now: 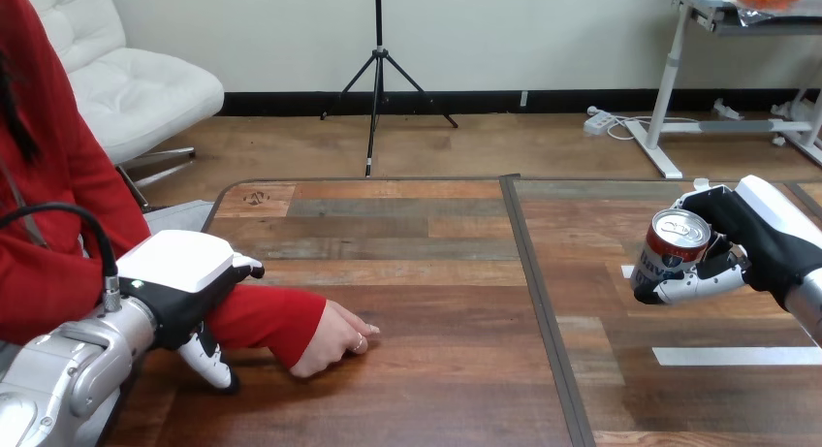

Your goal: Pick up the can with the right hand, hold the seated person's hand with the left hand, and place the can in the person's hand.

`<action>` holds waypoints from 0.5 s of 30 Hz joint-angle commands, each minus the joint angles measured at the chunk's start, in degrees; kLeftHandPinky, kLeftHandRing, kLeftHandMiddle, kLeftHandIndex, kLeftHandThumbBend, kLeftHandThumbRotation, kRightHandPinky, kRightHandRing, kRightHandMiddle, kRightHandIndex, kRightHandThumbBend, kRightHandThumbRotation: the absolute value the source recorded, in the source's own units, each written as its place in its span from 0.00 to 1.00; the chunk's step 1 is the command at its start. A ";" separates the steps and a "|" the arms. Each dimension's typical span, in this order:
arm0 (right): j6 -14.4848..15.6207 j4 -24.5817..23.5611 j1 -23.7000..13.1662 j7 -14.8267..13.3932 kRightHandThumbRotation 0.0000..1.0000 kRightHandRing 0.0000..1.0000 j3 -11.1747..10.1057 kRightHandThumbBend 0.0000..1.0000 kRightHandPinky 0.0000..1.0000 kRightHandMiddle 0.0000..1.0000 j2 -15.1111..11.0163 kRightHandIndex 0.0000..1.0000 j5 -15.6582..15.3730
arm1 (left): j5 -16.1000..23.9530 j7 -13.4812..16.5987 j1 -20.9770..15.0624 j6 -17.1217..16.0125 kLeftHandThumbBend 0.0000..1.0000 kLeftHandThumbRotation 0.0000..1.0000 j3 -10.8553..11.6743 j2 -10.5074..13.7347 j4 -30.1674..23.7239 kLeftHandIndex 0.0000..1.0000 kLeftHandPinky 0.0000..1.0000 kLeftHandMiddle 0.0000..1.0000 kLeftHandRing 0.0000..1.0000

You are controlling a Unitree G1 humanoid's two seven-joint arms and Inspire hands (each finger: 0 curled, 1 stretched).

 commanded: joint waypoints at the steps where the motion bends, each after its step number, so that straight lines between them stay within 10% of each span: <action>1: -1.34 -2.44 -6.06 -1.07 0.00 0.41 -1.97 0.78 0.39 0.45 -2.24 0.48 1.02 | 0.60 3.00 -3.33 -0.15 1.00 0.20 -0.61 0.76 -0.48 0.86 0.76 0.89 0.87; 15: -0.67 -2.89 -6.05 -1.13 0.00 0.41 -1.97 0.79 0.39 0.45 -2.20 0.47 0.91 | 0.44 6.30 -2.86 0.24 1.00 0.06 -0.97 -0.18 0.06 0.84 0.74 0.89 0.86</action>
